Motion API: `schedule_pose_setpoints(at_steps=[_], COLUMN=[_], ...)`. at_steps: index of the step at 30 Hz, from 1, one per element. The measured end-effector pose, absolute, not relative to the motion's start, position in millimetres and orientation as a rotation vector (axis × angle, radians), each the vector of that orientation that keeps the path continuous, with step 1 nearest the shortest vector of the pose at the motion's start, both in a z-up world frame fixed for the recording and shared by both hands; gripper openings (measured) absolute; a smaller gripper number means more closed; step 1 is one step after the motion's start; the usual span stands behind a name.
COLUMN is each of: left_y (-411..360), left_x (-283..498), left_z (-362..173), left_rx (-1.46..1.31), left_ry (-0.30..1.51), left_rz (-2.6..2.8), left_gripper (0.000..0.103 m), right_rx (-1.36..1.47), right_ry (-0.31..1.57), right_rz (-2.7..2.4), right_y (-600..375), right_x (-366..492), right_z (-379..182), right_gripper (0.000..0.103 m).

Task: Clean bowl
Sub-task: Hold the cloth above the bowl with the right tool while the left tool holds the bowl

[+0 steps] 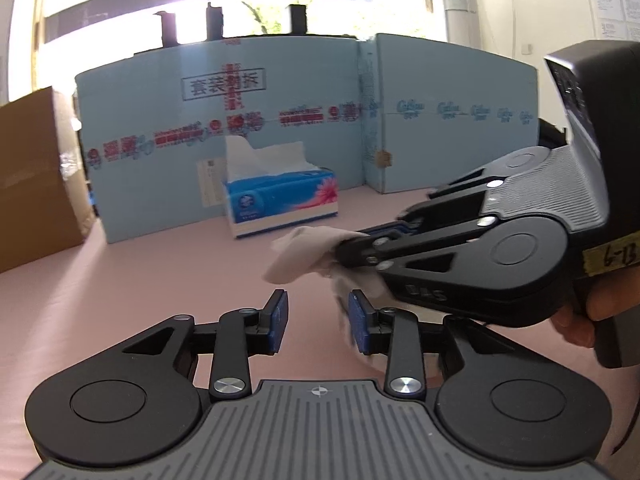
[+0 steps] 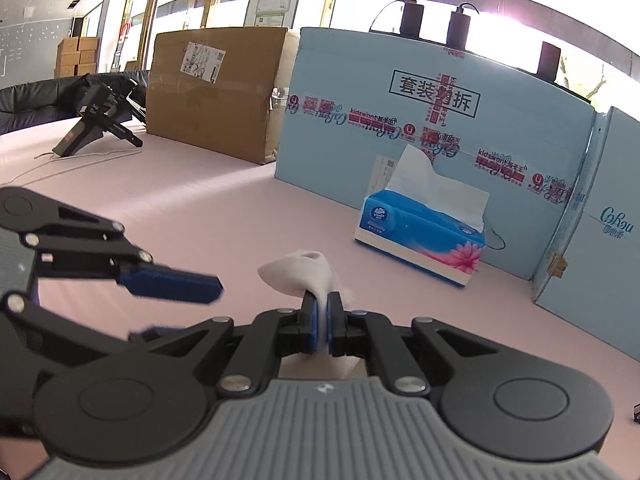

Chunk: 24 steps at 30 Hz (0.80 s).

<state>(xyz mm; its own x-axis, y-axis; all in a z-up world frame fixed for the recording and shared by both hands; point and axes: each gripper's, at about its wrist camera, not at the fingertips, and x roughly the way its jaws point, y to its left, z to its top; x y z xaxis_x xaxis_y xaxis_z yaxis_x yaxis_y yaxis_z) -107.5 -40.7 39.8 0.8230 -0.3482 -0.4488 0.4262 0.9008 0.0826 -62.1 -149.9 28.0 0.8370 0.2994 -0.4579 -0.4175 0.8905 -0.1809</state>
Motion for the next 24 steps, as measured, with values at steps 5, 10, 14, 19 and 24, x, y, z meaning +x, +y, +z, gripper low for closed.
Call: schedule_pose_setpoints(at_steps=[5,10,14,19,24], left_y=[-23,-17,-20,-24,-33], left_x=[-104,-103,-102,-103,-106], left_z=[43,43,43,44,48], left_rx=[0.157,0.148,0.144,0.145,0.155], left_ry=[0.448,0.452,0.448,0.439,0.425], left_rz=[-0.341,-0.322,-0.334,-0.346,-0.376], left_gripper=[0.041,0.04,0.04,0.04,0.04], right_rx=[-0.292,-0.295,-0.303,-0.308,-0.285], right_ry=[0.436,0.443,0.456,0.466,0.466], right_rz=[0.416,0.442,0.458,0.457,0.43], right_y=[-145,-144,-143,-148,-156], right_x=[-69,-77,-90,-105,-114], right_z=[26,25,23,22,22], right_gripper=[0.004,0.004,0.004,0.004,0.004])
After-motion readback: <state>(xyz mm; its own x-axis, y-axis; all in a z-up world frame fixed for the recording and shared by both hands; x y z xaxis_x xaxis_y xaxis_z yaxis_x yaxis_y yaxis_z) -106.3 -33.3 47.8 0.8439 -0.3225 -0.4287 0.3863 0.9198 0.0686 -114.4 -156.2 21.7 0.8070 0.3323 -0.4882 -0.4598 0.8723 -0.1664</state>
